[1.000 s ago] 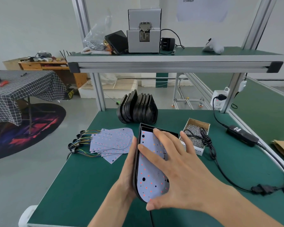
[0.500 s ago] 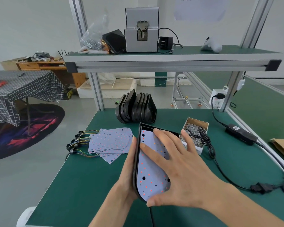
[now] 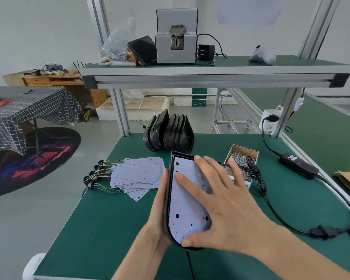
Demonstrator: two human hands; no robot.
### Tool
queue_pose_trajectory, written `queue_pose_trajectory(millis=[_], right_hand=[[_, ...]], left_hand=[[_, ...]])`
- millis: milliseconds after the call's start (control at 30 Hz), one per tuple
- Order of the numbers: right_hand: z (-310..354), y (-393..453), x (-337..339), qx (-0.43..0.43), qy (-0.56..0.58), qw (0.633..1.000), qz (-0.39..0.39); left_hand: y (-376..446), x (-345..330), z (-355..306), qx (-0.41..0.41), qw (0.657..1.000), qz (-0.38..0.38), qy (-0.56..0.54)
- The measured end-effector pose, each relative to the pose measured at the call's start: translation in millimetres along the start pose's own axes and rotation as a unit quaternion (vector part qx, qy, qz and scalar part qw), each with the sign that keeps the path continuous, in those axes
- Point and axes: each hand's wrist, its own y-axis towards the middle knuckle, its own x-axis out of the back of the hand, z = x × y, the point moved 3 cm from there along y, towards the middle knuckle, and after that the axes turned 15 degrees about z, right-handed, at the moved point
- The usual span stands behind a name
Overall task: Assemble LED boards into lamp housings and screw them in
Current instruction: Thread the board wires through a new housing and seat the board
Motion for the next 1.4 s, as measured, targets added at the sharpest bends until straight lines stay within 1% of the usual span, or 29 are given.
queue_pose_trajectory(millis=[167,367,600,700,767,833,933,1067,1133,1167,1200,1233,1267,1300,1333,1367,1400], right_hand=[[-0.1,-4.9,-2.6,-0.011,0.005,1.000,0.010],[-0.9,-5.1,-0.3,-0.020,0.006,1.000,-0.004],[-3.3,-2.7,0.2,-0.030,-0.004,1.000,0.000],[-9.0,-1.1,-0.3,-0.039,-0.009,0.999,0.026],[-12.6,2.1,-0.5,-0.027,-0.008,0.999,0.042],[-14.3,4.3,-0.2,-0.017,-0.003,0.999,0.045],[-13.9,3.8,-2.4,-0.006,0.003,1.000,0.026],[-12.7,2.1,-3.3,0.002,0.016,1.000,0.010],[-12.9,-1.2,-4.1,0.026,0.070,0.997,-0.027],[-14.4,-3.6,-5.5,0.028,0.126,0.990,-0.055],[-17.0,-5.3,-7.3,0.008,0.200,0.976,-0.088],[-20.1,-7.1,-10.6,-0.035,0.295,0.948,-0.116],[-22.2,-8.2,-16.2,-0.091,0.404,0.901,-0.131],[-22.6,-7.4,-22.3,-0.148,0.513,0.836,-0.128],[-21.7,-4.1,-29.5,-0.184,0.606,0.767,-0.105],[-20.7,0.3,-36.0,-0.189,0.669,0.714,-0.086],[-19.4,4.3,-37.5,-0.187,0.690,0.695,-0.081]], left_hand=[[0.0,1.9,3.3,0.009,0.999,0.015,-0.038],[-0.4,-3.1,-2.3,0.001,0.999,0.035,-0.019],[0.8,1.4,-1.8,0.013,1.000,0.017,-0.006],[2.9,3.6,-1.6,0.004,1.000,0.020,-0.005],[3.5,6.4,-1.8,0.002,1.000,0.002,0.005],[5.2,6.2,-4.5,-0.007,1.000,0.002,0.008],[7.2,3.8,-7.3,-0.007,1.000,-0.005,0.000],[4.4,5.7,-5.2,-0.015,1.000,0.022,-0.005],[2.8,9.2,-5.9,-0.029,0.999,0.016,0.014],[2.6,11.3,-7.6,-0.039,0.999,0.003,0.024],[4.0,12.5,-8.9,-0.044,0.999,-0.011,0.024],[4.1,14.2,-9.5,-0.043,0.999,-0.029,0.016],[3.6,15.2,-10.3,-0.043,0.998,-0.054,0.003],[3.0,16.9,-11.9,-0.054,0.995,-0.082,-0.003],[2.5,18.3,-13.2,-0.067,0.993,-0.100,-0.002],[1.8,20.3,-13.3,-0.072,0.991,-0.112,0.001],[2.0,22.3,-12.6,-0.070,0.989,-0.130,0.002]])
